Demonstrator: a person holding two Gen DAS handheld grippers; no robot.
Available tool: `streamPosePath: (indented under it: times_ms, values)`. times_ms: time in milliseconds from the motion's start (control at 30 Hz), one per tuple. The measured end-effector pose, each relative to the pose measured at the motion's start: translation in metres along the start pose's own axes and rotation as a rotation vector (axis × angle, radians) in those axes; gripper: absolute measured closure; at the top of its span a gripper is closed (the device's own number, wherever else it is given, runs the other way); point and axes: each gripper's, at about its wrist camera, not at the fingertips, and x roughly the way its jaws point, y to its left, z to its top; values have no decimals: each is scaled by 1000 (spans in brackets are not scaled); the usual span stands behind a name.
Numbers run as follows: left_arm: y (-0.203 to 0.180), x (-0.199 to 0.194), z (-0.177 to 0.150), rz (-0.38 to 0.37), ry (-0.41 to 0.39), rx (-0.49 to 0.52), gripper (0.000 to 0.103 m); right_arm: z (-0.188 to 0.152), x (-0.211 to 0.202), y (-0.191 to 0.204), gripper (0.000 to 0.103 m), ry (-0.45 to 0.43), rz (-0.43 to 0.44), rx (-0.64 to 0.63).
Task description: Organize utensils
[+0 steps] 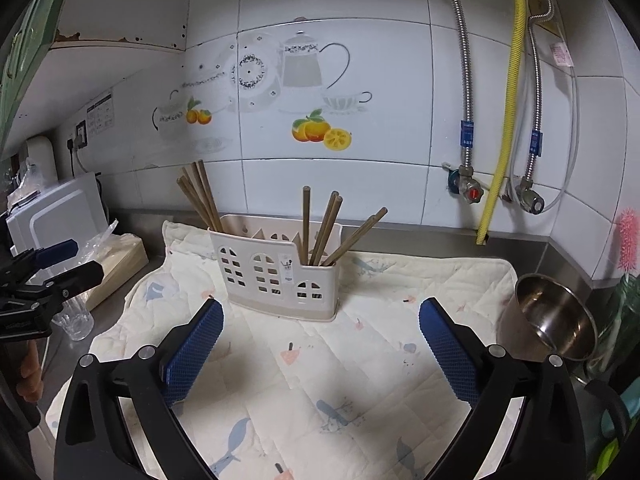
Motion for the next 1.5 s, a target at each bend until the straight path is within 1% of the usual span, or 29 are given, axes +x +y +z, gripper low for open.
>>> streamPosePath:
  times_ms: [200, 667, 1500]
  values:
    - [3, -3, -5, 8, 6, -33, 5, -6, -7, 5, 7, 2, 10, 8]
    - [5, -2, -18, 24, 33, -61, 5, -18, -7, 11, 7, 30, 26, 21]
    - [8, -3, -25, 19, 51, -74, 5, -22, -5, 13, 7, 43, 29, 26]
